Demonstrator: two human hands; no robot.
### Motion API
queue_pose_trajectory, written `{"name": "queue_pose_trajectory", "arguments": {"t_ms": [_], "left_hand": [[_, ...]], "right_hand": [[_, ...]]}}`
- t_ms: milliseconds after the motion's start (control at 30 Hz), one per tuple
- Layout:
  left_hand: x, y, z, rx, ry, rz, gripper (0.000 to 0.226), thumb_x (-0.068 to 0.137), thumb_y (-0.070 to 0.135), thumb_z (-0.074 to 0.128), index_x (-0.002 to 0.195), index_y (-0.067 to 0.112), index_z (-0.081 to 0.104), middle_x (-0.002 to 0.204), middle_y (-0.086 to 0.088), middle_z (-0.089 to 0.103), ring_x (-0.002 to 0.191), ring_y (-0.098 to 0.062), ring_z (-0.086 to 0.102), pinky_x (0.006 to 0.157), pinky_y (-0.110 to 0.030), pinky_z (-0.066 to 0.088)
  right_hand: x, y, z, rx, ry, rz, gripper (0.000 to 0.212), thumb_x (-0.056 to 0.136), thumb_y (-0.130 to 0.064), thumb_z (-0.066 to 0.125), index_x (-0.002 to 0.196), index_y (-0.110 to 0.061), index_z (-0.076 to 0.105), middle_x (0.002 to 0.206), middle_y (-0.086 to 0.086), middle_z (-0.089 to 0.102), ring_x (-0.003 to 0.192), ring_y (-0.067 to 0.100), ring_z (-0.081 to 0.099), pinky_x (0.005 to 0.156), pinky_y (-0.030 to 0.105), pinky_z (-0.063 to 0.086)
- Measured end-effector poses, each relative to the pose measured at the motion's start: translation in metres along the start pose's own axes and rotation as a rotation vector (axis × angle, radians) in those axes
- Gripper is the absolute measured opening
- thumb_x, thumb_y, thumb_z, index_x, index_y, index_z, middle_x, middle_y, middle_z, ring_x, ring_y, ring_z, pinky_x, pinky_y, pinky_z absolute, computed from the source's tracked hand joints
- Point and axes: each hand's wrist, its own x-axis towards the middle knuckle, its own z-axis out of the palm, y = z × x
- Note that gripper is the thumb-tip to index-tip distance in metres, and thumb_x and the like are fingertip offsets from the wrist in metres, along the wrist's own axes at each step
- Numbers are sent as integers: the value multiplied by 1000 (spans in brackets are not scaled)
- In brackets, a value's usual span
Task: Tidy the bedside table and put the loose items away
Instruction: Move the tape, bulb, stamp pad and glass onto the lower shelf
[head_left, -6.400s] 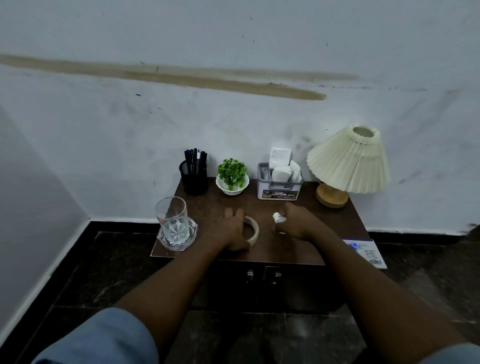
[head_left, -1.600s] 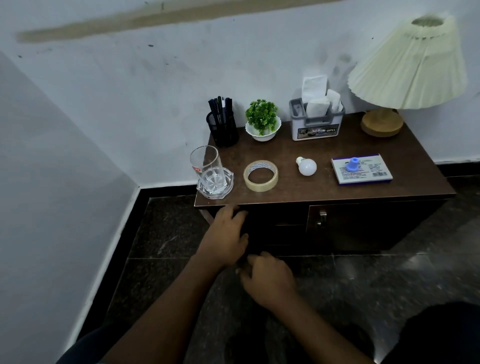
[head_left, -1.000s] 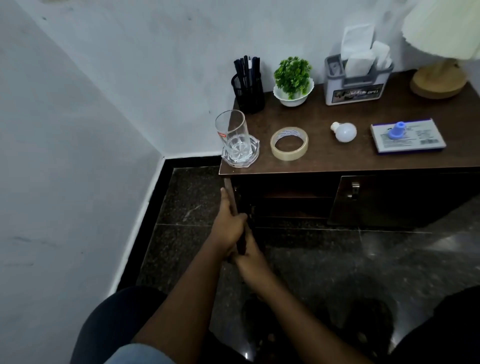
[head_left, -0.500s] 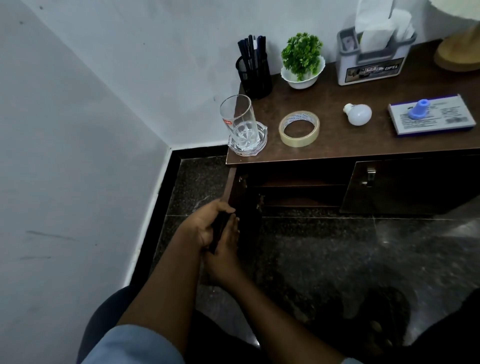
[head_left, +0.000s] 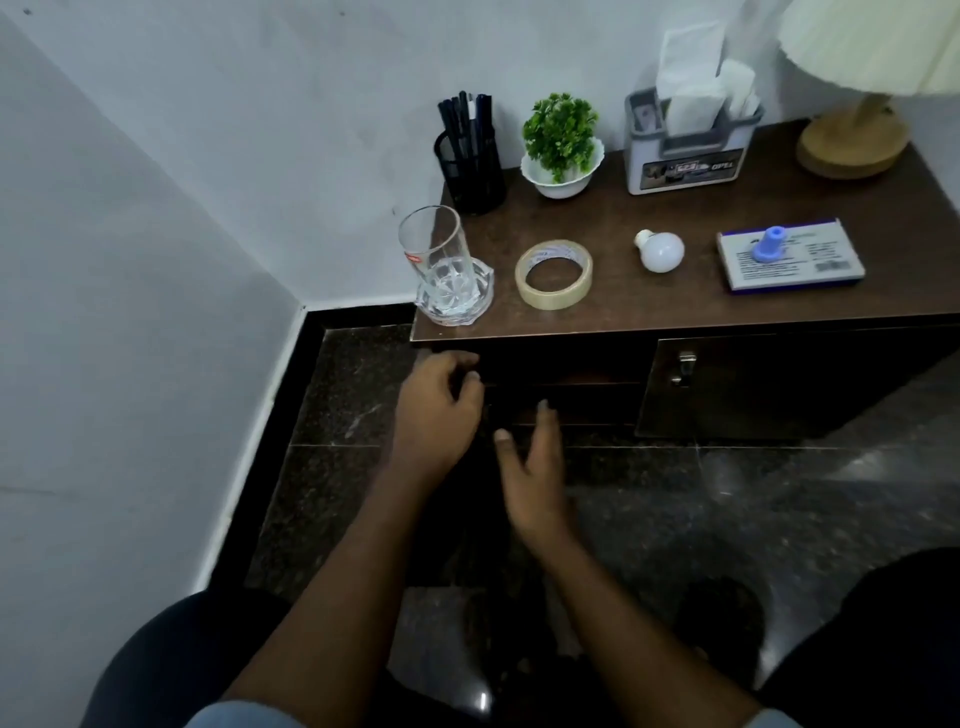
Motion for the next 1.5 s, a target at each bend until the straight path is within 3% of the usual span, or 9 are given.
{"name": "queue_pose_trajectory", "arguments": {"t_ms": [233,400,567,800,900,967,1167,1367,1500], "left_hand": [[-16,56,105,-391,-402,-247,50,92,15,71,140,17,59,138,4,64,127,-7,58,113,-34,45],[-18,107,152,-697,-431,-342,31,94,6,62,123,16,68,107,15,74,97,8,67,84,-14,53],[-20,165,160,-888,-280,-607,23,94,24,59,83,9,73,92,-2,76,85,-15,69,71,-29,52],[-62,187,166,-507,-1080,-289,35,109,18,42,132,3,65,112,-12,68,87,-15,64,71,-17,49],[-74,182,174,-623,-1052,-284,42,112,20,36,152,16,45,143,-1,56,120,-12,60,91,-10,45],[-75,177,180,-642,-1074,-258,49,111,18,39,159,20,32,158,0,43,138,-14,46,101,-15,41],[-91,169,204,-739,-1181,-210,66,106,16,48,163,28,16,163,7,32,131,-5,41,77,-7,46],[-127,186,225,-744,-1301,-221,87,100,29,55,156,52,-6,171,16,2,153,-26,22,109,-47,43],[-152,206,243,-664,-1322,-258,102,94,31,61,155,46,-19,169,10,-20,156,-32,6,119,-50,34]], "right_hand": [[60,-10,-114,69,607,27,85,78,-9,75,152,-8,34,156,15,36,141,36,35,116,40,28],[76,-5,-153,123,383,167,48,88,-21,68,133,-19,52,127,3,60,124,30,52,100,30,41],[47,9,-188,108,289,180,31,101,-48,48,111,-21,62,121,12,64,119,28,55,106,47,45],[-14,19,-257,142,306,283,56,103,-59,38,83,-16,68,74,3,69,58,9,64,51,18,45],[-16,9,-289,-217,536,252,30,100,-36,55,115,-10,57,114,17,66,96,28,67,73,28,45],[-13,-1,-310,-703,589,9,50,90,-16,59,138,-6,45,140,23,50,126,40,51,96,40,44],[5,-31,-355,-1735,-144,-298,82,91,-11,54,162,-24,15,170,7,13,156,37,7,125,54,9],[17,-46,-369,-2030,-423,-472,48,101,-18,43,150,-21,44,160,8,38,154,36,18,126,52,9],[14,-48,-385,-2125,-560,-492,43,103,-21,41,145,-22,51,154,6,47,148,35,31,125,48,18]]}}
